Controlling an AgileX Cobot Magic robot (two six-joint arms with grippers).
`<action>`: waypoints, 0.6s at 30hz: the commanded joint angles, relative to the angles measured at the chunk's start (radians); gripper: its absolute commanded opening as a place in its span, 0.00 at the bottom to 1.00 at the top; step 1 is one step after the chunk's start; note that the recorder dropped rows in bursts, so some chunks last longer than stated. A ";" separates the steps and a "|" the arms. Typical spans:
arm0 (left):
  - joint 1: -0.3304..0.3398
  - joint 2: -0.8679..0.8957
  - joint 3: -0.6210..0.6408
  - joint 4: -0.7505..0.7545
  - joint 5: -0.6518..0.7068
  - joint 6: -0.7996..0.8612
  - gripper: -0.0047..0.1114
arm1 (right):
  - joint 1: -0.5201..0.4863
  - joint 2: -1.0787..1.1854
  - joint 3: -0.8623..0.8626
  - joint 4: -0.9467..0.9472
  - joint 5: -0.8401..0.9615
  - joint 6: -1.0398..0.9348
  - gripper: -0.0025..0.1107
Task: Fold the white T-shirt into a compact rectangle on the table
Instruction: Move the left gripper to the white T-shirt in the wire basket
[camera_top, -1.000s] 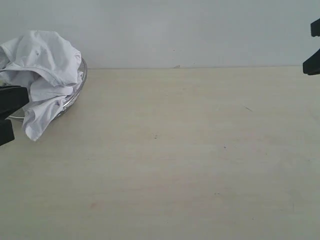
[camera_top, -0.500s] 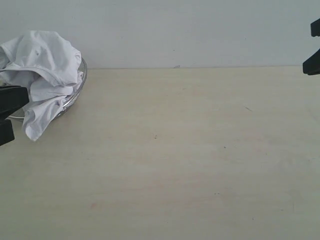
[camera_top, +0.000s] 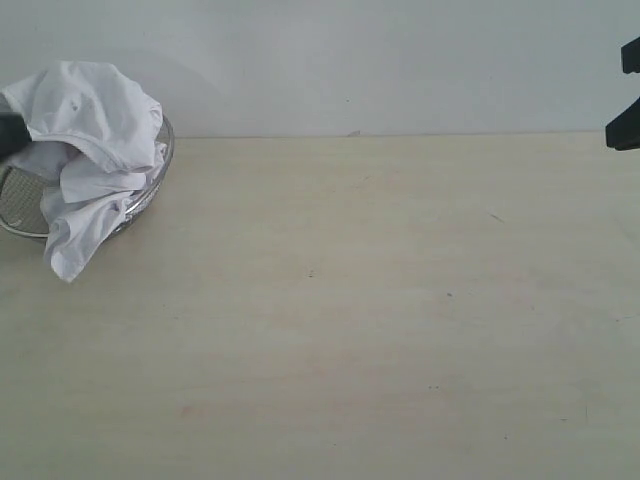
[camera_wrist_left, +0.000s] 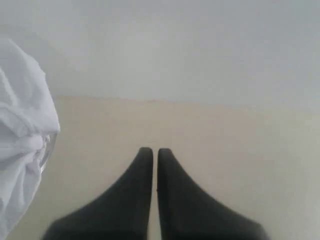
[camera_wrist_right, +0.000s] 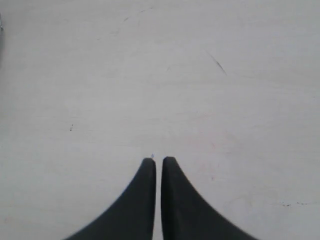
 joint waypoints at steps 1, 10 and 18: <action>0.053 0.050 -0.185 -0.021 -0.064 0.020 0.08 | -0.003 -0.011 0.005 0.002 -0.008 -0.001 0.02; 0.504 0.416 -0.590 -0.006 0.362 0.012 0.08 | -0.003 -0.011 0.005 0.002 -0.023 -0.001 0.02; 0.744 0.677 -0.707 -0.094 0.588 0.340 0.28 | -0.003 -0.011 0.005 0.002 -0.059 -0.001 0.02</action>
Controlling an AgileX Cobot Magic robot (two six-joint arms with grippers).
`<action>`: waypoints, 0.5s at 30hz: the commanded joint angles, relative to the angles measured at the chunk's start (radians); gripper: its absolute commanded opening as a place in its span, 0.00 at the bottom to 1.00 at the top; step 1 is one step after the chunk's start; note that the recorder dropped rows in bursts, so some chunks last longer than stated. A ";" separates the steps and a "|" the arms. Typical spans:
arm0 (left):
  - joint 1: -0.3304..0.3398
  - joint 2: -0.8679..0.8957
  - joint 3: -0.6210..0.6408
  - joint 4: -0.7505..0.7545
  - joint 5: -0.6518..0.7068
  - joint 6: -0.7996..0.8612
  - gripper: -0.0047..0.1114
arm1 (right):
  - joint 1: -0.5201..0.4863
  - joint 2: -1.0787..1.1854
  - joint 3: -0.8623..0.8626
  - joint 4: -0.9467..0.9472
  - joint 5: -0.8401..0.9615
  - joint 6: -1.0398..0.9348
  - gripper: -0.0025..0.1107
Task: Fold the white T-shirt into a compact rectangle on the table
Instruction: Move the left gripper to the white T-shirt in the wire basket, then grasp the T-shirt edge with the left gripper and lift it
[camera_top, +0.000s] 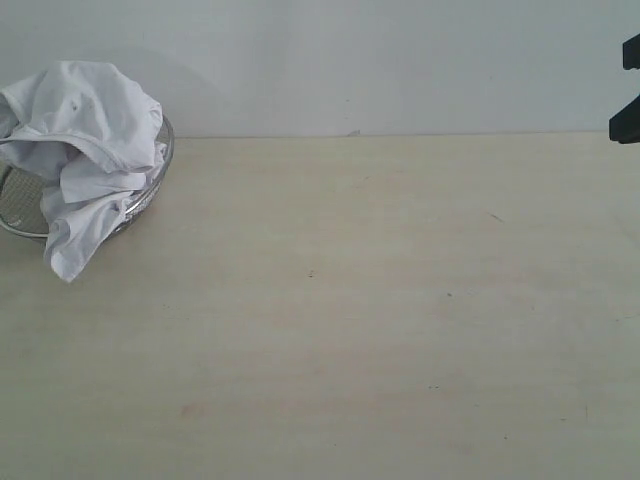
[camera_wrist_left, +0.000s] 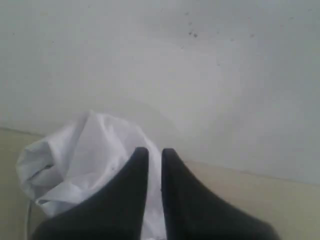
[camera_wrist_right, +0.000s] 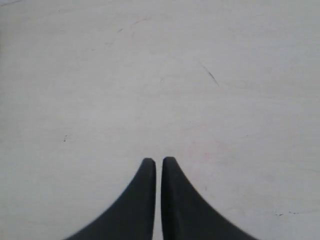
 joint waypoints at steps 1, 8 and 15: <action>0.048 0.140 -0.036 -0.081 0.084 0.322 0.33 | -0.003 -0.011 0.005 0.002 -0.017 -0.001 0.02; 0.048 0.373 -0.086 -0.145 0.056 0.789 0.49 | -0.003 -0.011 0.005 0.002 -0.017 -0.001 0.02; 0.048 0.532 -0.098 -0.323 -0.032 1.261 0.51 | -0.003 -0.011 0.005 0.002 -0.017 -0.001 0.02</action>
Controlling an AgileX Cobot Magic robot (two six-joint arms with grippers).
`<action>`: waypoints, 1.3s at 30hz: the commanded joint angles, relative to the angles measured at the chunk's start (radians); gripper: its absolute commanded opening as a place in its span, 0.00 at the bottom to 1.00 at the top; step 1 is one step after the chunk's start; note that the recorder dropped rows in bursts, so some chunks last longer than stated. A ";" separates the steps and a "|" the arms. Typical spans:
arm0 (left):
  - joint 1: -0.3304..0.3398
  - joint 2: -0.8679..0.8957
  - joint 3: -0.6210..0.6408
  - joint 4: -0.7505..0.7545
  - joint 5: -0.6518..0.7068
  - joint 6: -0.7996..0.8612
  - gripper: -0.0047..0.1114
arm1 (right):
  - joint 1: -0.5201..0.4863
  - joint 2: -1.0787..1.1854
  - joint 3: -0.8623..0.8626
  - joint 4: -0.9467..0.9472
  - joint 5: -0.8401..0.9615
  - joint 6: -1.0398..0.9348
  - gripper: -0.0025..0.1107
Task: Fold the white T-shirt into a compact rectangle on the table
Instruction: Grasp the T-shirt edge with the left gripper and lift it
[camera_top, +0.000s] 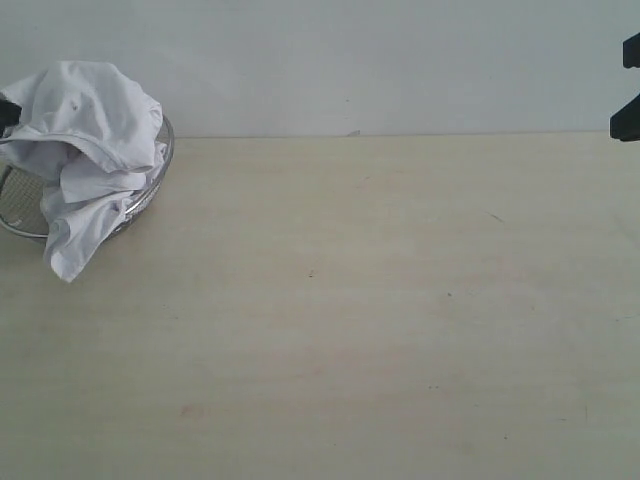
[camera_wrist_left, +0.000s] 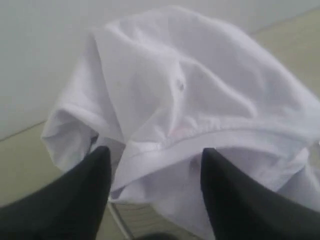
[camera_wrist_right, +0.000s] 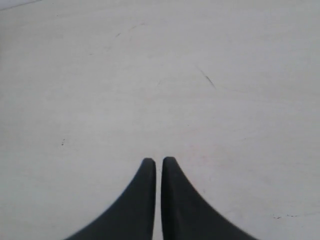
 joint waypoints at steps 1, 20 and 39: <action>0.002 0.072 -0.010 -0.155 -0.057 0.325 0.53 | -0.003 -0.011 0.005 0.002 -0.007 -0.001 0.02; -0.021 0.238 -0.098 -0.135 -0.016 0.326 0.64 | -0.003 -0.011 0.005 0.002 -0.007 -0.001 0.02; -0.090 0.255 -0.225 -0.252 -0.049 0.310 0.08 | -0.003 -0.011 0.005 0.012 -0.007 -0.001 0.02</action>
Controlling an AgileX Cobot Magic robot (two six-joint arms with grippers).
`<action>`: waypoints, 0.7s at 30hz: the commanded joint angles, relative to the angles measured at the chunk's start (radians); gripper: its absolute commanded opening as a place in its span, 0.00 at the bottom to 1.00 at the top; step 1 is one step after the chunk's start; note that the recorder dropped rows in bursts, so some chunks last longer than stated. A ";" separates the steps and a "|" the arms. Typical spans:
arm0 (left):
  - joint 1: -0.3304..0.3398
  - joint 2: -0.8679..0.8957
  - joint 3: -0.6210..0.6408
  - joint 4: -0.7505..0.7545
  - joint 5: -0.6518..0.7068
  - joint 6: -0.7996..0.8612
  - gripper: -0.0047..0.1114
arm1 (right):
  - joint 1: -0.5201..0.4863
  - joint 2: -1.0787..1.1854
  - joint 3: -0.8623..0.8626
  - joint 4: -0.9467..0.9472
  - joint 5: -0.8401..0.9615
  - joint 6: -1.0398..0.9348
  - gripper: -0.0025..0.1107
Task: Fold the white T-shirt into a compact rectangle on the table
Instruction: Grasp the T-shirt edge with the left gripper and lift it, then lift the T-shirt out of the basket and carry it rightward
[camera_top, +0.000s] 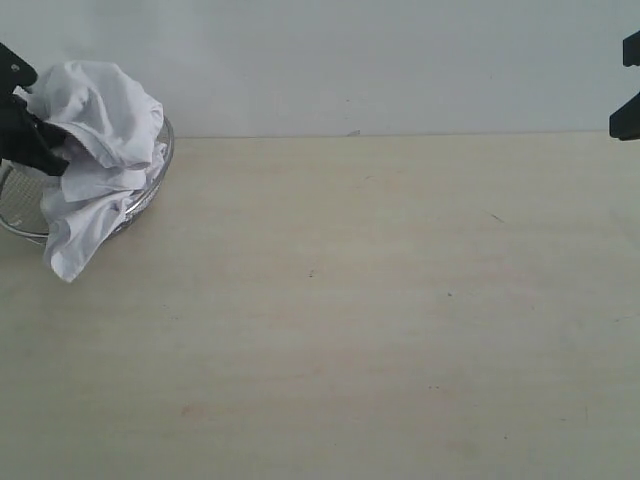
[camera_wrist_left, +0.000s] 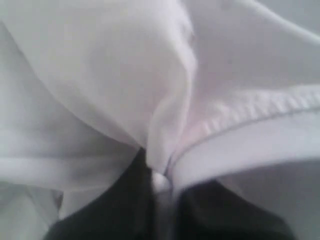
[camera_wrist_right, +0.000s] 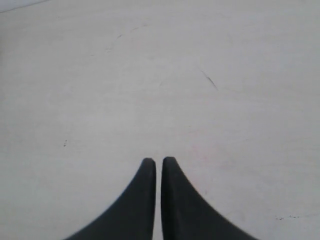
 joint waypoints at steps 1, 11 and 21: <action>-0.007 -0.079 -0.009 -0.123 0.058 -0.005 0.08 | -0.003 -0.011 0.005 0.006 -0.005 -0.001 0.02; -0.007 -0.314 -0.009 -0.218 0.191 -0.068 0.08 | -0.003 -0.011 0.005 0.006 -0.005 -0.001 0.02; -0.007 -0.574 -0.009 -0.184 0.243 -0.244 0.08 | -0.003 -0.011 0.005 0.006 -0.005 -0.001 0.02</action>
